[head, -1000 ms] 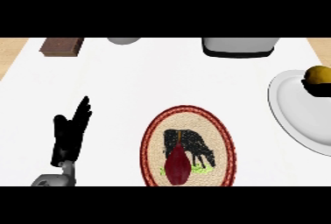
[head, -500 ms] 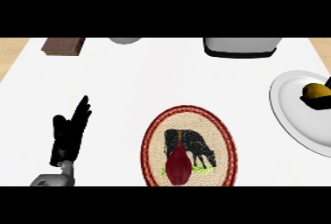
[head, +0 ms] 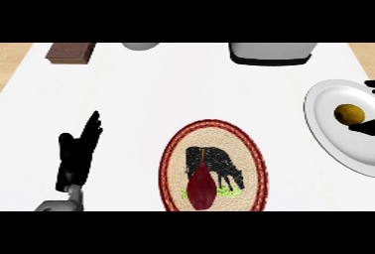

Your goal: Pick the lemon from the placemat and place it in the plate

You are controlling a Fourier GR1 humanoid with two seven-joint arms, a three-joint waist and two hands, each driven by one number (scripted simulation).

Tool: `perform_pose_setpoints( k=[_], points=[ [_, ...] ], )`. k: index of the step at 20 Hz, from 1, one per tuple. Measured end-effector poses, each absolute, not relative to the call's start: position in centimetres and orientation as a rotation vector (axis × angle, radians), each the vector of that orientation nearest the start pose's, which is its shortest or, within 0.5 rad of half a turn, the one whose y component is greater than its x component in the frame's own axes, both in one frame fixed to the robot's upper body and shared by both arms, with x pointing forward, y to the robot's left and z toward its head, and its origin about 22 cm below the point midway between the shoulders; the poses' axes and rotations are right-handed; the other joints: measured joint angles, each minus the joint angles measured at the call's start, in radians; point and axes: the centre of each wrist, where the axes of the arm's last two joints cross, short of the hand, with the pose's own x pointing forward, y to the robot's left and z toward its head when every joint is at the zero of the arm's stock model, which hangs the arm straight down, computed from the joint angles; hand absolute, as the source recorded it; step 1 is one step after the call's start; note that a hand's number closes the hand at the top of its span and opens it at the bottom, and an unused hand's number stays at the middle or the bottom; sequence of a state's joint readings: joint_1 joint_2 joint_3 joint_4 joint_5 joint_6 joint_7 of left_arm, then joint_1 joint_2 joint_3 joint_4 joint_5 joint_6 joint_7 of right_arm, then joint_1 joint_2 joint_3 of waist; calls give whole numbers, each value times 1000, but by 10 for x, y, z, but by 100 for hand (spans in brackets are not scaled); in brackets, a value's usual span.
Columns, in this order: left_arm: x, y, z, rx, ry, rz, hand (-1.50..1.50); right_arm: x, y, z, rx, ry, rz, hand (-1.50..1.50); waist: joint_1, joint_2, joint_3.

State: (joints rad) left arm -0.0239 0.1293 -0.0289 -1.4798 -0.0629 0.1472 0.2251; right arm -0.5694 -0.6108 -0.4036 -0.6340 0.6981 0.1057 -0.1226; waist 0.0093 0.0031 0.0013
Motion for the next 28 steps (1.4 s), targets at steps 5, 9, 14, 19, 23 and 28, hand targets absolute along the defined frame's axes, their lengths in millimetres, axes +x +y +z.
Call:
perform_pose_setpoints(
  k=[5,9,14,19,23,28],
  points=[
    [245,256,-14,255,-1281,-27,0,336,-470,77,-756,-1389,277,-150,-14,-5,0],
    [244,255,-14,253,-1286,-26,0,320,-491,76,-659,-1502,89,-150,-15,-4,0],
    [248,253,-13,250,-1285,-29,0,295,-513,67,-566,-1560,4,-150,-11,-3,-1],
    [248,249,-18,239,-1288,-34,0,280,-525,54,-510,-1605,-10,-150,-5,-1,0],
    [252,249,-14,240,-1288,-36,0,275,-522,39,-502,-1627,-8,-150,-4,-1,-1],
    [250,251,-7,246,-1288,-36,0,274,-513,29,-526,-1615,8,-150,-4,-2,-1]
  ],
)
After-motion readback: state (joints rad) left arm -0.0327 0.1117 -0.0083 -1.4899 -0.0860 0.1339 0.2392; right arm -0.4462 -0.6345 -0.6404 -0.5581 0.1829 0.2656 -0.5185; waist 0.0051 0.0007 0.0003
